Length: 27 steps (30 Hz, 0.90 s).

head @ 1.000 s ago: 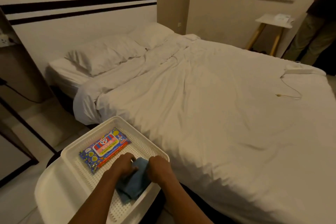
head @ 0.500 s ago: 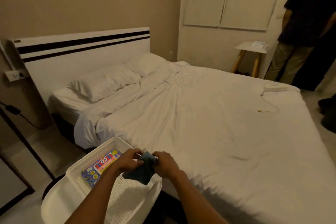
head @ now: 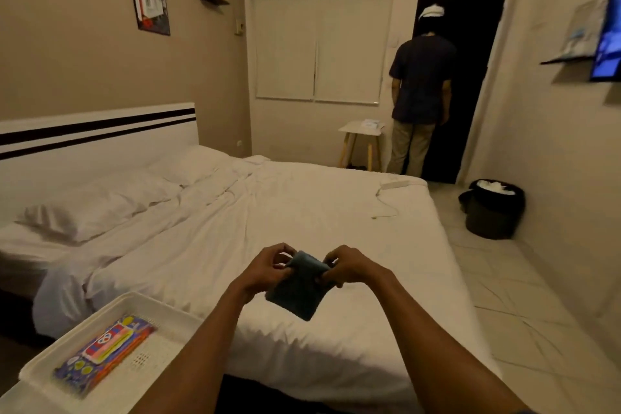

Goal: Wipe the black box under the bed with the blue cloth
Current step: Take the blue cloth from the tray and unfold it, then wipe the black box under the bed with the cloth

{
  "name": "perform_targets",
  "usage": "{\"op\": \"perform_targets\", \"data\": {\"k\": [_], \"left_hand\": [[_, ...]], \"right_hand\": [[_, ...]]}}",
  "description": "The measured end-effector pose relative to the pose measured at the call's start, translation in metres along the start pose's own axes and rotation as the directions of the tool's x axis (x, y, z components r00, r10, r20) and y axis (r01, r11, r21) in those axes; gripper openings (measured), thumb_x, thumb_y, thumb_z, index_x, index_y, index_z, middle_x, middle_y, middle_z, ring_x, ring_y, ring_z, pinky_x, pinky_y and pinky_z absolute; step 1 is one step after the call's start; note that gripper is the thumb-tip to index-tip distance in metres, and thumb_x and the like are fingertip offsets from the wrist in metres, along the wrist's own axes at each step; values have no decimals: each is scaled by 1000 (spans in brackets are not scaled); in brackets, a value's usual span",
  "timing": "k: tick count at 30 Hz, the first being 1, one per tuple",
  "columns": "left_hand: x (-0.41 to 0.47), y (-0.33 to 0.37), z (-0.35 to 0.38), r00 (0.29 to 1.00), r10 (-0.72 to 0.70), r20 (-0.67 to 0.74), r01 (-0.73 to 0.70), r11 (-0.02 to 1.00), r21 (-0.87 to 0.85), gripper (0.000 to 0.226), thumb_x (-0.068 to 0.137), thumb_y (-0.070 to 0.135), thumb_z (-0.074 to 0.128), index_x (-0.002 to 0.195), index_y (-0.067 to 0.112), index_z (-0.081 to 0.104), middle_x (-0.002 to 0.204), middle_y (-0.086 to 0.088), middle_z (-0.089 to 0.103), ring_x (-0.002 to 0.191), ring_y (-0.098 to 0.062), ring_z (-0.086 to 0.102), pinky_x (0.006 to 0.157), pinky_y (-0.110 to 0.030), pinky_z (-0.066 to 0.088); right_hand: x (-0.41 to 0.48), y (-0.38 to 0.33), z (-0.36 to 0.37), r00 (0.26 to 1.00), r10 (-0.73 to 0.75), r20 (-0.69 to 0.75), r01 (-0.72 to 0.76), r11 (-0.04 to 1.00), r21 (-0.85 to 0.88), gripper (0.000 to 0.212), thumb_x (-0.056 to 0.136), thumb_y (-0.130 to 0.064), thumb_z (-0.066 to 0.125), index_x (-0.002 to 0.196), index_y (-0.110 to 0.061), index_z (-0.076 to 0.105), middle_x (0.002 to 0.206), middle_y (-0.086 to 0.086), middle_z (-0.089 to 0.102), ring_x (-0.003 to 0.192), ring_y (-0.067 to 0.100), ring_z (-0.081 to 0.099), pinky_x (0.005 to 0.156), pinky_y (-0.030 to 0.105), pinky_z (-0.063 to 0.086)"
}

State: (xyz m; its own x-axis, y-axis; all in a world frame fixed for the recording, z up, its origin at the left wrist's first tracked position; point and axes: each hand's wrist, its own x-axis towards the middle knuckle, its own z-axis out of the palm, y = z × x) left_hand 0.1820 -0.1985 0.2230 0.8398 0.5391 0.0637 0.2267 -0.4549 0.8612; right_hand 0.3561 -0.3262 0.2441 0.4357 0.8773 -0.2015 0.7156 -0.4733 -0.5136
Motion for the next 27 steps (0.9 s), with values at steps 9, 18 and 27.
{"op": "perform_targets", "data": {"k": [9, 18, 27], "left_hand": [[-11, 45, 118, 979, 205, 4, -204, 970, 134, 44, 90, -1, 59, 114, 33, 43, 113, -10, 63, 87, -22, 70, 71, -30, 62], [-31, 36, 172, 967, 248, 49, -253, 940, 229, 36, 86, -1, 65, 102, 29, 56, 112, -4, 63, 94, -24, 68, 77, -34, 62], [-34, 13, 199, 983, 160, 85, -176, 954, 244, 28, 74, -1, 71, 91, 19, 63, 108, -6, 64, 83, -21, 68, 73, -37, 62]], "right_hand": [[-80, 73, -24, 946, 124, -299, -155, 984, -83, 28, 76, -21, 79, 99, -11, 67, 93, 9, 68, 85, 22, 66, 79, 34, 58], [-112, 115, 5, 931, 224, -288, -224, 974, 34, 26, 78, -14, 79, 100, -5, 69, 96, 13, 69, 88, 26, 68, 82, 37, 59], [-121, 147, 34, 948, 231, -217, -218, 972, 83, 19, 81, -4, 73, 100, -3, 71, 99, 15, 69, 90, 26, 68, 81, 33, 58]]}}
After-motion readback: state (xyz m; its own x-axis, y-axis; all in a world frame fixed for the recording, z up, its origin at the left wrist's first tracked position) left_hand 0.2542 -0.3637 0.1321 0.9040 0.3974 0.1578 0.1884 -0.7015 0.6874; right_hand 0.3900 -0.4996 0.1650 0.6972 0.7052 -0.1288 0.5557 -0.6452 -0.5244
